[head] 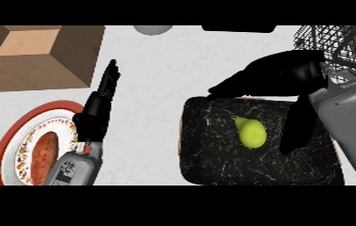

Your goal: Pick the pear from the tray and place it in the tiered basket

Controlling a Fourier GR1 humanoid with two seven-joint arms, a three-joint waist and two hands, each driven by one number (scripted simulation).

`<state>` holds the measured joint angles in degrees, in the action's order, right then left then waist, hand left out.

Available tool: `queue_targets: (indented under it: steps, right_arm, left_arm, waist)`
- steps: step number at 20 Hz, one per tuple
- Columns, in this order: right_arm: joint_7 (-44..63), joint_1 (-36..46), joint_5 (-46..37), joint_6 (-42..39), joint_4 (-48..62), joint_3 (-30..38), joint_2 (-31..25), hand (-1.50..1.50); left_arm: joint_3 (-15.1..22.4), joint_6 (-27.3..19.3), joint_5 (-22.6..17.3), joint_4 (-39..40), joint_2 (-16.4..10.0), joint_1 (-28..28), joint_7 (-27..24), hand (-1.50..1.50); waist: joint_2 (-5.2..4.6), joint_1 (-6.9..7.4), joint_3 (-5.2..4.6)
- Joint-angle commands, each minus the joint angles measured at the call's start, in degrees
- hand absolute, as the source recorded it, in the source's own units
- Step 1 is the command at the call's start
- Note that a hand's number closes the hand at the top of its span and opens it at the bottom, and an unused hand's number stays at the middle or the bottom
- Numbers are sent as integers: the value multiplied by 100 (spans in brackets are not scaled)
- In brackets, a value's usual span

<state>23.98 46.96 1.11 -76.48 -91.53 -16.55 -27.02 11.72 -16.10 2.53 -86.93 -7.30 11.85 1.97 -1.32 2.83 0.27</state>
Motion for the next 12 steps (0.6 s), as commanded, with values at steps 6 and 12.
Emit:
queue_targets:
  steps: [6, 12]
  right_arm:
    - [-1252, -343, -687, -513, 27, -237, -225, -150]
    - [-1960, -170, -1007, -198, 291, -569, -333, -150]
  left_arm:
    - [167, -149, 214, -21, 187, -36, -7, 0]
    - [-118, 87, -11, 134, 48, 144, 4, 0]
  waist:
    - [-5, 0, 9]
    - [16, -32, -4]
